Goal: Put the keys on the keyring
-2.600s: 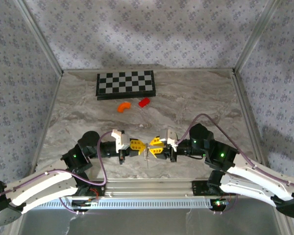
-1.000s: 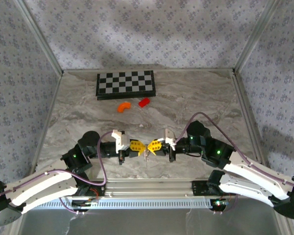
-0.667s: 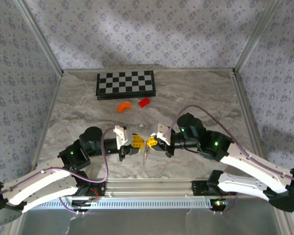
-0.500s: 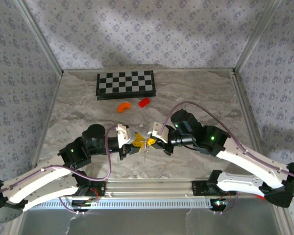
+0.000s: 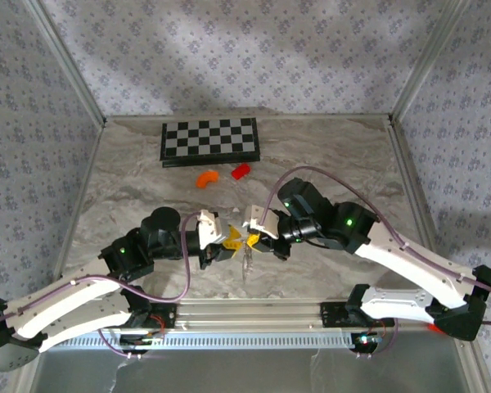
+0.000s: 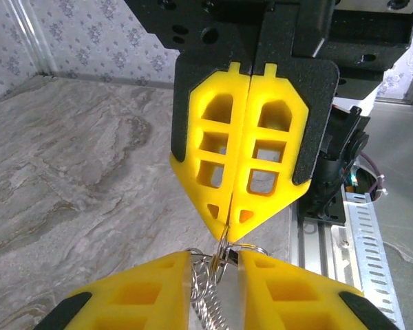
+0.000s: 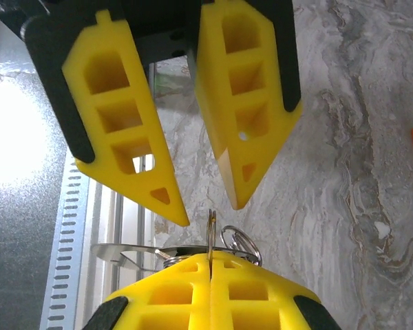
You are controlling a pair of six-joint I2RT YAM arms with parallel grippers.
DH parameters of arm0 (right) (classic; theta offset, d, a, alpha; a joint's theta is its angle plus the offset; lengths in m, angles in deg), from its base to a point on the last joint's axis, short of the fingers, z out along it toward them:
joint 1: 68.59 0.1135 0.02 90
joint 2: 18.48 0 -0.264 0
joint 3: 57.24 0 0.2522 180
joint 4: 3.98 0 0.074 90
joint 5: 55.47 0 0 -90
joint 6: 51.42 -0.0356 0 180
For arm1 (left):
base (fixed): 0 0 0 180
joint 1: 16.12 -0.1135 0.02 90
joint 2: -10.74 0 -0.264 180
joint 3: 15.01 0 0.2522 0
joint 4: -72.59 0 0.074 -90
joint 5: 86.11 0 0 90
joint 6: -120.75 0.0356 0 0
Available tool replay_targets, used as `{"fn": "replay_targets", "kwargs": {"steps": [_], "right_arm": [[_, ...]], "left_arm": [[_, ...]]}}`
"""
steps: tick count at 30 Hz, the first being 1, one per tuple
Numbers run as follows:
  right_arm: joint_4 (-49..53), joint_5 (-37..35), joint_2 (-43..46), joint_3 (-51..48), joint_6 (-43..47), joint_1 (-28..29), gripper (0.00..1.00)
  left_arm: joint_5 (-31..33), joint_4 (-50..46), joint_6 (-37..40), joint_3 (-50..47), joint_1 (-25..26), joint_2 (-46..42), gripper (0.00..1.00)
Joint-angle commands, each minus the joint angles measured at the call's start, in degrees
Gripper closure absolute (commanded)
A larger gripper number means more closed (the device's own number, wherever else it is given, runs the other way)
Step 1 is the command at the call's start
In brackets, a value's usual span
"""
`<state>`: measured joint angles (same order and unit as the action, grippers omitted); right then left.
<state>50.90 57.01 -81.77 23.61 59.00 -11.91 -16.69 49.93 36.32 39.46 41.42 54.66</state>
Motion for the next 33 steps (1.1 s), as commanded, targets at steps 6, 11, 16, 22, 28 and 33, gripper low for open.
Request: {"fn": "replay_targets", "kwargs": {"steps": [6, 11, 16, 22, 28, 33], "right_arm": [[-1.3, 4.5, 1.1, 1.7, 0.1, -0.8, 1.0], [-2.0, 4.7, 1.0, 1.7, 0.3, -1.0, 1.0], [-3.5, 4.3, 1.7, -0.8, 0.2, -1.0, 1.0], [-12.6, 3.2, 6.0, -6.4, -2.8, -1.0, 0.91], [-21.5, 3.6, 9.0, -11.2, -7.4, -1.1, 0.75], [-25.1, 3.7, 10.4, -13.6, -9.6, -1.1, 0.76]], "left_arm": [[-1.9, 2.0, 1.0, 0.6, 0.3, 0.3, 0.76], [-2.2, 3.3, 0.7, 0.1, 0.3, 0.4, 0.85], [-3.6, 7.9, -1.3, -1.6, 0.3, -0.1, 1.0], [-3.7, 12.7, -3.6, -3.7, 0.3, -3.6, 1.0], [-4.7, 18.4, -4.5, -5.6, 0.3, -5.6, 1.0], [-6.5, 23.0, -5.1, -6.9, 0.3, -4.4, 1.0]]}}
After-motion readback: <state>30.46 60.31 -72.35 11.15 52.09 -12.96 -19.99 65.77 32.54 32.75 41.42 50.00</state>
